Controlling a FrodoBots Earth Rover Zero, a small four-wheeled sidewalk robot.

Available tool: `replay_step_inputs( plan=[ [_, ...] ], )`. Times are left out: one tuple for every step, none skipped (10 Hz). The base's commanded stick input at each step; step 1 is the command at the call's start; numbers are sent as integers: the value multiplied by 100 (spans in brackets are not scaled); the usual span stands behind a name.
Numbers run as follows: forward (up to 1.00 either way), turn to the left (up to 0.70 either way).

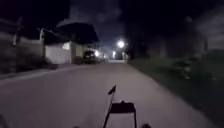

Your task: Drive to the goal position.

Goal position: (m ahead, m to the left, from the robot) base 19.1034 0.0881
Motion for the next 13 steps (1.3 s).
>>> replay_step_inputs(
  plan=[
    [50,0],
    [50,0],
    [50,0],
    [50,0],
    [50,0],
    [50,0],
    [50,0],
    [50,0],
    [50,0],
    [50,0],
    [50,0],
    [50,0],
    [50,0]
  ],
)
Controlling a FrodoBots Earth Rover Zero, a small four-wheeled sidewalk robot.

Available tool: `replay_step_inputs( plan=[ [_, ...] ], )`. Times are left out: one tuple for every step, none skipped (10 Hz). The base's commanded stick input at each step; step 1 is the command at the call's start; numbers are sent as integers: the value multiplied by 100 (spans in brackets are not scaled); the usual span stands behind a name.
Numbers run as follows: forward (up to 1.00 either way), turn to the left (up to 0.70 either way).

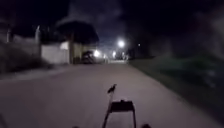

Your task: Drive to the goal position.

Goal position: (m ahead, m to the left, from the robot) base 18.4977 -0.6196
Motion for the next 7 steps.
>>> replay_step_inputs(
  plan=[
    [50,0],
    [50,0],
    [50,0],
    [50,0],
    [50,0],
    [50,0],
    [50,-21]
  ],
)
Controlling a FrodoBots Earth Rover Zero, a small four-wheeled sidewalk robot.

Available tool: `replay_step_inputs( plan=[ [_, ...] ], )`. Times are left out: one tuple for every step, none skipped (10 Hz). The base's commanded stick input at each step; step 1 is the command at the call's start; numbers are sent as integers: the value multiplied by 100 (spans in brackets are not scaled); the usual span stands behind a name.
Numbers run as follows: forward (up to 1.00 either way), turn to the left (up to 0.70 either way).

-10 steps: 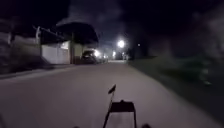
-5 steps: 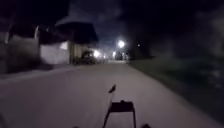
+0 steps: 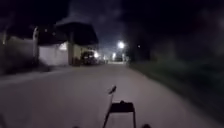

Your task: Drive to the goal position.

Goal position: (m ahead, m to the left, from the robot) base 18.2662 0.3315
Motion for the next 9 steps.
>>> replay_step_inputs(
  plan=[
    [50,-50],
    [50,-50],
    [50,-21],
    [50,0],
    [50,0],
    [50,0],
    [50,0],
    [50,0],
    [50,0]
  ],
)
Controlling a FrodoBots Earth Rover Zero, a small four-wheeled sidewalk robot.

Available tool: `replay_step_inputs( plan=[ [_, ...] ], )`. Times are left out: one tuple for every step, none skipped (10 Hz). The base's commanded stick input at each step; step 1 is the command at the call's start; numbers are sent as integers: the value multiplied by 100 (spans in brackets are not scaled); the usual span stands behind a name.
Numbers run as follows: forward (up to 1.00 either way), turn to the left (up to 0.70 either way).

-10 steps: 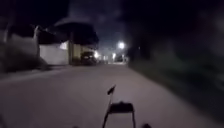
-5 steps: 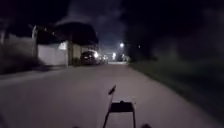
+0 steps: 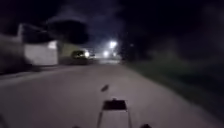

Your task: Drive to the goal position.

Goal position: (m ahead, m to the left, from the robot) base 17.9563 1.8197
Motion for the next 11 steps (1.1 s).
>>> replay_step_inputs(
  plan=[
    [50,0],
    [50,0],
    [50,0],
    [50,0],
    [50,0],
    [50,0],
    [50,0],
    [50,0],
    [50,0],
    [50,0],
    [50,0]
  ],
)
